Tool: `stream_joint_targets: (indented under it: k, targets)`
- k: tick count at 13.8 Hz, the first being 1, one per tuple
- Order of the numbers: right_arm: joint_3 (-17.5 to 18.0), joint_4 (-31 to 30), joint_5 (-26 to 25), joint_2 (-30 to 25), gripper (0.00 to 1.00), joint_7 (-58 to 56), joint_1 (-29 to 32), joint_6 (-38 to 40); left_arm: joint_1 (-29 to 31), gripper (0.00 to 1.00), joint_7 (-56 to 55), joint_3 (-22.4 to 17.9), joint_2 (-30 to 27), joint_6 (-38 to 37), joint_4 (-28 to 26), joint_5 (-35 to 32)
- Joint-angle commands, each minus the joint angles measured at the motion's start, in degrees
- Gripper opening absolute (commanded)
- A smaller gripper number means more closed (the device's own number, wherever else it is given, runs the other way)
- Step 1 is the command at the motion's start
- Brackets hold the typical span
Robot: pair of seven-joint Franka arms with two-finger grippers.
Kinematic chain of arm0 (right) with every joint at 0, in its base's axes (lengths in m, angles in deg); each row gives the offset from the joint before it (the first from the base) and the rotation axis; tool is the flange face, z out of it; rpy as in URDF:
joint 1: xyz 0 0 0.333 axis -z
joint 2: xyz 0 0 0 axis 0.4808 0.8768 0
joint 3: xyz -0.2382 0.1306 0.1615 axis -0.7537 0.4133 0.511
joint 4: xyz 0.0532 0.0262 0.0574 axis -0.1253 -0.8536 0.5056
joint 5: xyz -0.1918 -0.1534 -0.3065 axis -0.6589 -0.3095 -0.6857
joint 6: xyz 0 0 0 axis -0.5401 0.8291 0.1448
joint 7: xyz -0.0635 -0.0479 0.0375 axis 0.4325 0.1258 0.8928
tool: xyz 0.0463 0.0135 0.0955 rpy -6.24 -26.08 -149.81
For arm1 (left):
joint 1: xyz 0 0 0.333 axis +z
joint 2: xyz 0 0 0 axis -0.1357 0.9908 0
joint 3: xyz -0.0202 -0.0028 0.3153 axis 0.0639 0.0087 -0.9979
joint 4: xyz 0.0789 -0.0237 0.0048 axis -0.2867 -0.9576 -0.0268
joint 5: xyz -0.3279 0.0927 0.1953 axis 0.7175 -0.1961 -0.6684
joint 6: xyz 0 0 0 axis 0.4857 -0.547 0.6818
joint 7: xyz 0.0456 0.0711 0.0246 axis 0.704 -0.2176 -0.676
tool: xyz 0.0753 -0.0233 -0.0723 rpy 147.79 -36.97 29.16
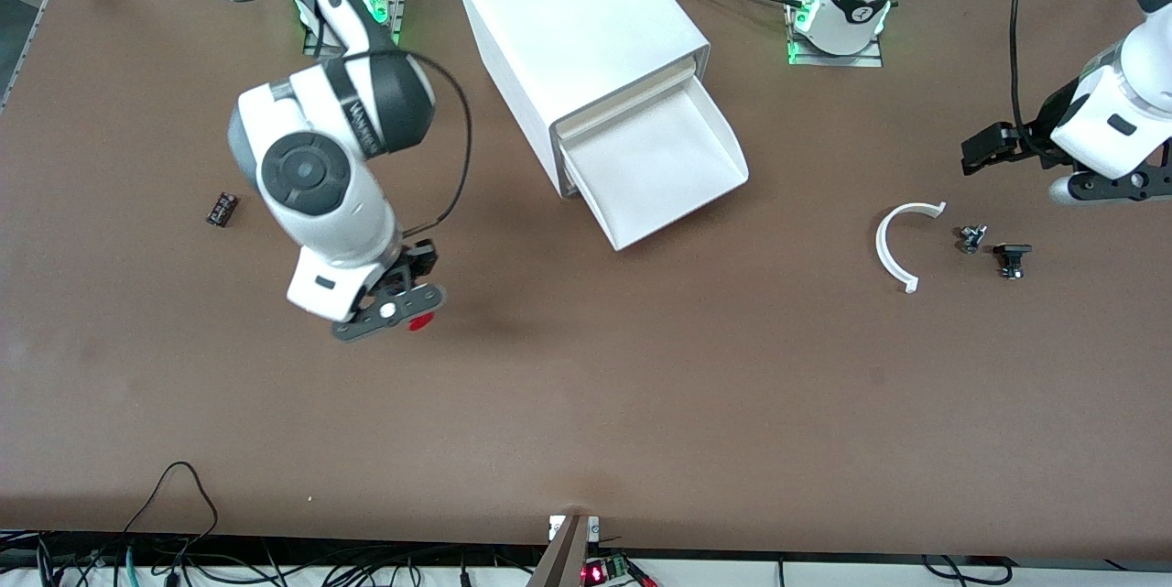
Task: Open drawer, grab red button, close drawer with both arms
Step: 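Lift the red button out of the drawer with the right gripper, then close the drawer with the left gripper while the right gripper lowers the button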
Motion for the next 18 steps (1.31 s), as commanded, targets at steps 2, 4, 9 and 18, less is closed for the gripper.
stream_joint_targets:
  k: [2,4,9,18]
  targets:
    - [-3.69,-10.64,0.86,-1.9,0.17,3.35,0.34,-3.68,-0.46,1.0,-6.11,1.02,7.46,7.33,0.32,1.83]
    - [-3.7,-17.58,1.3,-2.34,0.17,3.88,2.63,-10.7,-2.47,1.0,-12.35,2.95,9.75,18.73,-6.07,1.83]
    - [-3.61,-32.98,1.3,-3.75,0.17,6.06,4.74,-30.13,-9.94,1.0,-29.76,3.57,18.72,39.15,-12.33,1.83]
    - [-3.52,-38.98,1.3,-3.83,1.0,16.52,5.01,-39.48,-23.93,1.0,-50.95,8.82,15.05,52.02,-29.47,1.83]
